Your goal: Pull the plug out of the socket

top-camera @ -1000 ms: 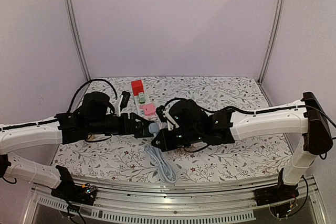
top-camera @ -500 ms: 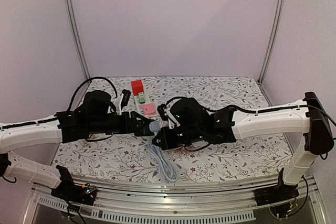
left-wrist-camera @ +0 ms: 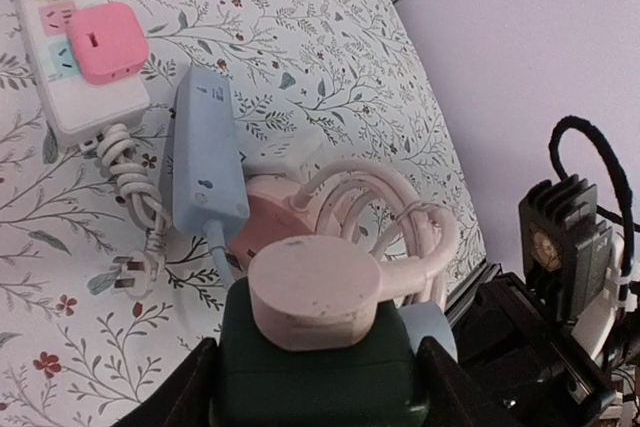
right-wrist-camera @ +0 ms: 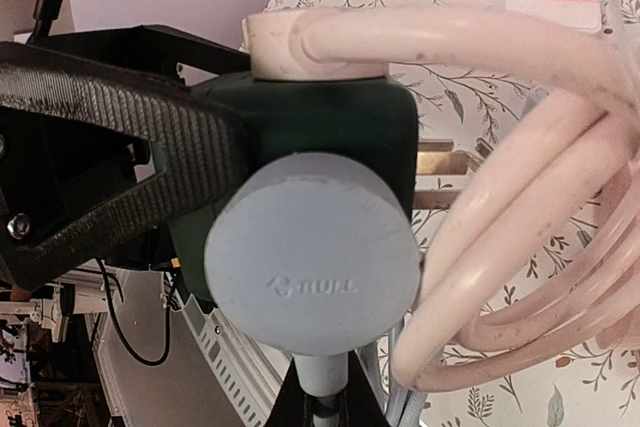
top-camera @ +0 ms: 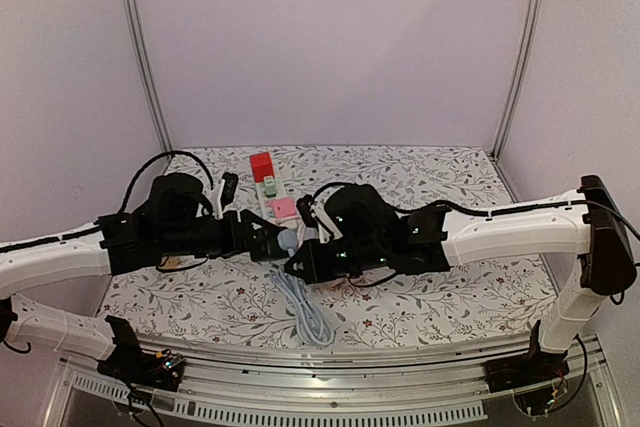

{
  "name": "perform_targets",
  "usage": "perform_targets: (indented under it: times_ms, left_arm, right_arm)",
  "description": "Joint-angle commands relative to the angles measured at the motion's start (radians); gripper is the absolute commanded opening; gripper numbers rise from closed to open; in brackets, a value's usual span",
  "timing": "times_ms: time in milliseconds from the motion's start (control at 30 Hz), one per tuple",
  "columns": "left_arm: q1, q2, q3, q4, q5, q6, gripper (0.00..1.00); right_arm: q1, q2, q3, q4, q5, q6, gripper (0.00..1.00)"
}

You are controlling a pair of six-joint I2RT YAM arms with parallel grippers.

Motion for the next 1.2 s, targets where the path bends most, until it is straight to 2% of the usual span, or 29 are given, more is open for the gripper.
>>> perform_targets:
  times_ms: [0,200,600,733,967,1167]
  left_arm:
    - [0.045,-0.052,-0.048,-0.071,-0.049,-0.061,0.11]
    - [0.045,-0.044,-0.054,0.002,0.028,-0.12,0.1]
    - [0.066,-0.082,-0.051,0.012,0.063,-0.122,0.1]
    - [0.067,-0.076,-0.07,-0.009,0.045,-0.042,0.1]
    - [0.059,-0.033,-0.037,-0.211,-0.086,0.173,0.09]
    - [0.053,-0.005,-0.036,-0.253,-0.187,0.246,0.09]
  right_arm:
    - [-0.036,0.022,-0.015,-0.037,0.053,0.034,0.0]
    - [-0.035,0.097,0.012,-0.035,0.036,0.027,0.0]
    - [-0.035,0.14,0.017,-0.038,0.036,0.029,0.0]
    - [-0.035,0.114,0.023,-0.039,0.041,0.034,0.0]
    - [-0.041,0.046,0.05,-0.064,0.053,0.045,0.0]
    - [-0.048,-0.006,0.06,-0.078,0.061,0.048,0.0]
